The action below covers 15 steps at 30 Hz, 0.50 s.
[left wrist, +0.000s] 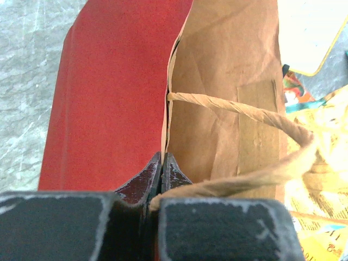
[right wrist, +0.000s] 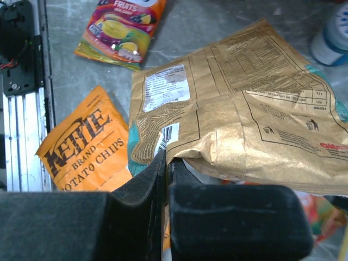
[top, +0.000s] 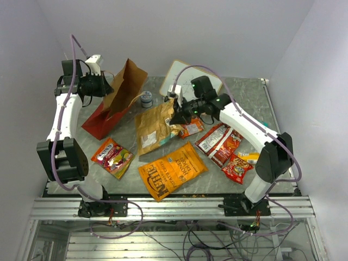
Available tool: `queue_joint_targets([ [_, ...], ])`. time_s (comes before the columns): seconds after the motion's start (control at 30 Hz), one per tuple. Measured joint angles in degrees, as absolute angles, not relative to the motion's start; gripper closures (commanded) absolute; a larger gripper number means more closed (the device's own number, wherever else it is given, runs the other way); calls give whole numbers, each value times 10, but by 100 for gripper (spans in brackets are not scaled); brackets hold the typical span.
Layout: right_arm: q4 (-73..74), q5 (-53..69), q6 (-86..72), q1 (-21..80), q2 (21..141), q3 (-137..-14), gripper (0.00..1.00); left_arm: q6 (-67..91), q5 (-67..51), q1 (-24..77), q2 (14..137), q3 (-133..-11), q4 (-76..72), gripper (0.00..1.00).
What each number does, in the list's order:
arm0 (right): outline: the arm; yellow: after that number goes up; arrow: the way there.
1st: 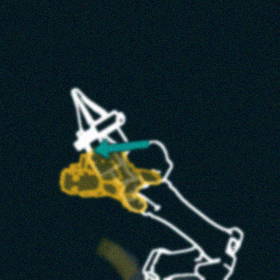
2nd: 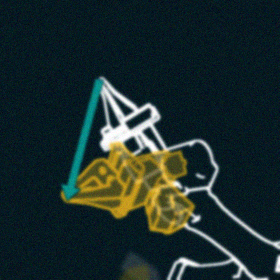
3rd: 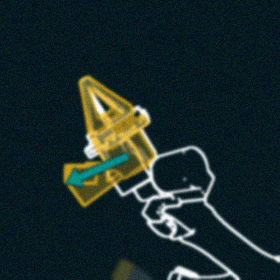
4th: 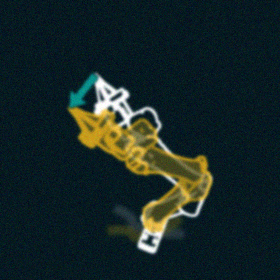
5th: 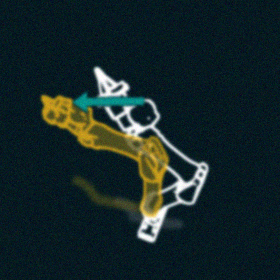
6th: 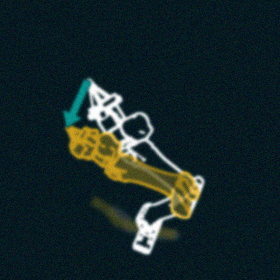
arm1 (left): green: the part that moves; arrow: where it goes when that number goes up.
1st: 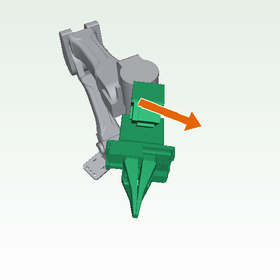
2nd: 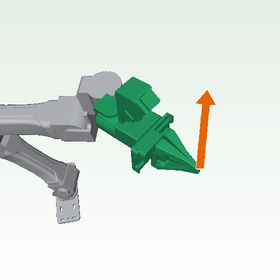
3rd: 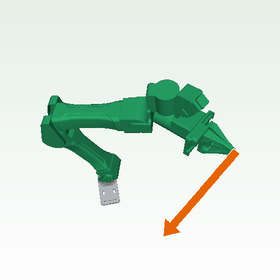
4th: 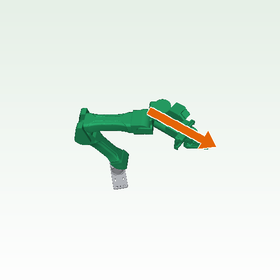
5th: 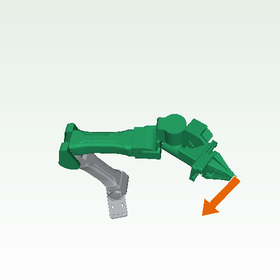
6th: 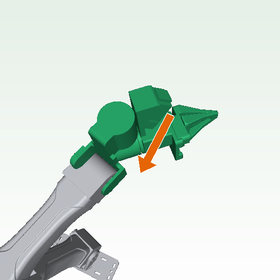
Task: Place the snacks into the paper bag
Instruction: Pick up the snack from the center of the board.
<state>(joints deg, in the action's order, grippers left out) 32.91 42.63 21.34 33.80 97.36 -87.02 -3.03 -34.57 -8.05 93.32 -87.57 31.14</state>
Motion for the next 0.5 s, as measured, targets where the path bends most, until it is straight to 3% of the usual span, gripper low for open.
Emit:
queue_joint_targets([
  [0.5,394,423,235,269,904,-932,100,78,-364,-57,985,-906,249,93],
])
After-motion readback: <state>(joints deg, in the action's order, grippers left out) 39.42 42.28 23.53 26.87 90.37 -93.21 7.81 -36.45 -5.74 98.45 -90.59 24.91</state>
